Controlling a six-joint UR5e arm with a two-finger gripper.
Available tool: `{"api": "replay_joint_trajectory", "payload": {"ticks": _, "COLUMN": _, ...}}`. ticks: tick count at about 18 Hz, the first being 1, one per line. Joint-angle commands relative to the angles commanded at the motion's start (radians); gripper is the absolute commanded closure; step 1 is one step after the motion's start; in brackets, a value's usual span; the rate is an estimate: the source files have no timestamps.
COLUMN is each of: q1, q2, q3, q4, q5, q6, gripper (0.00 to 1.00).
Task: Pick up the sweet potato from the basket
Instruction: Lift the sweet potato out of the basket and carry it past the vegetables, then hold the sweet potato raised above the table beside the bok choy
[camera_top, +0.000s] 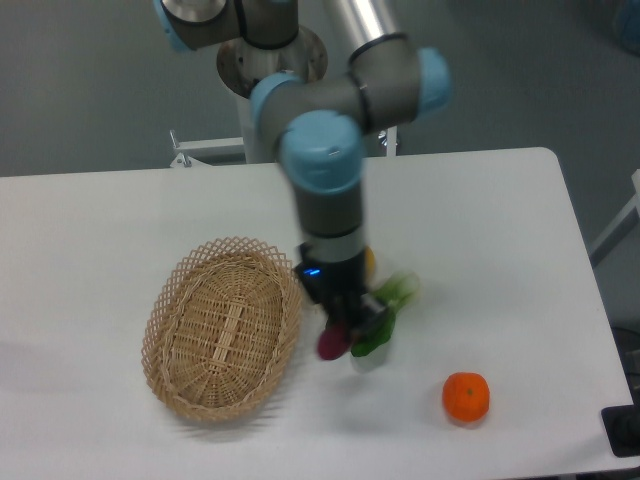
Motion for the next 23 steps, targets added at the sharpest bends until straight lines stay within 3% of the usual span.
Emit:
{"api": "replay_joint_trajectory", "payload": {"ticks": 7, "q1": 0.149, "q2": 0.018, "q3": 0.012, "q4": -0.054, "q5": -0.026, "q6": 0.235, "gripper": 0.86}}
{"api": "replay_joint_trajectory", "payload": {"ticks": 23, "q1": 0.180, "q2": 0.040, "q3": 0.006, "q4": -0.057, "q5": -0.051, "q6": 0.255, "gripper": 0.86}}
